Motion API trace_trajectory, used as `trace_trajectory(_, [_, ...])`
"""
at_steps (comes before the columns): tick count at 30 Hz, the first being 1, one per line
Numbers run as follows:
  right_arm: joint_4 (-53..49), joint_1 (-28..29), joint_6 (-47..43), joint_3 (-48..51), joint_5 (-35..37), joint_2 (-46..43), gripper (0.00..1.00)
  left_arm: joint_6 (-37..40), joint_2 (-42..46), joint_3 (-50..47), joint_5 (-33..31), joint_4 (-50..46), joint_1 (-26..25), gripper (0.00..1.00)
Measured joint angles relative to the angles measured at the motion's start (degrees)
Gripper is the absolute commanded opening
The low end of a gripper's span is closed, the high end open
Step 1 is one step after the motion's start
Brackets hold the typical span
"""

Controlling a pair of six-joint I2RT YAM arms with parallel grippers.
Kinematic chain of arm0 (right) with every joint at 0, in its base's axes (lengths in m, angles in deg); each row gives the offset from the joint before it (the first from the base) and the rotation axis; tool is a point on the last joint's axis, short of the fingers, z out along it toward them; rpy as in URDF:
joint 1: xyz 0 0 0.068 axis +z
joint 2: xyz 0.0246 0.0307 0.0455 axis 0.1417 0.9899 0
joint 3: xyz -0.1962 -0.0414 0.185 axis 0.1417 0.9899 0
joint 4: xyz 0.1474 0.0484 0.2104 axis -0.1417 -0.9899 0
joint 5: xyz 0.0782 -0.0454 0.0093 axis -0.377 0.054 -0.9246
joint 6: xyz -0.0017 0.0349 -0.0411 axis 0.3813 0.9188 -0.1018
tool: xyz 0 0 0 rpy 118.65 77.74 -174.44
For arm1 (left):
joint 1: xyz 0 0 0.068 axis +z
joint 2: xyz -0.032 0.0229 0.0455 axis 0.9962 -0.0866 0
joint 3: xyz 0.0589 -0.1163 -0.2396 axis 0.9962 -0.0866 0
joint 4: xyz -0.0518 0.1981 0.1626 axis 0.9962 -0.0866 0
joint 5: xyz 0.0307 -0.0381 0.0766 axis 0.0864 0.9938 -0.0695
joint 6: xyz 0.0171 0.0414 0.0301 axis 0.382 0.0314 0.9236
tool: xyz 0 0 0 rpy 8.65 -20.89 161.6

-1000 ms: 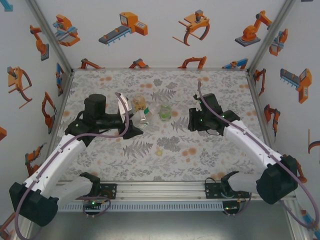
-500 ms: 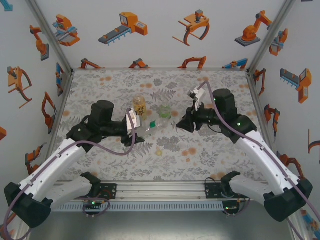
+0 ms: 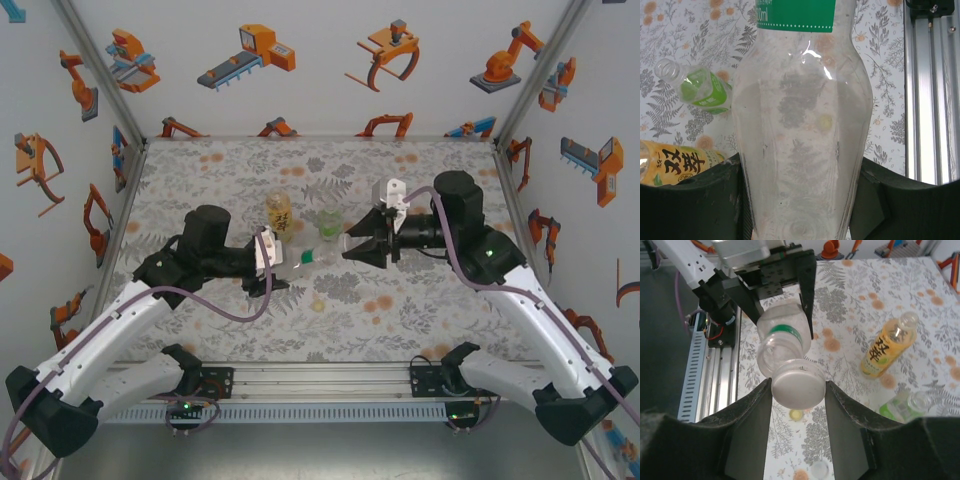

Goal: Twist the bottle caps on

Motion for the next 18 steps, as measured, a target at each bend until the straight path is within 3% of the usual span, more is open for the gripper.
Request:
trace_trajectory(9, [-8.5,3.3,-10.4,-4.9,0.0,2.6,0.03,0.5,-0.5,0.0,0.0,-0.7,-0.5,0.0])
trace_trajectory(18, [-12.2,5.8,-13.7,-5.5,1.2,4.6,0.03,0.5,-0.5,0.0,0.0,-1.1,-0.7,0.0])
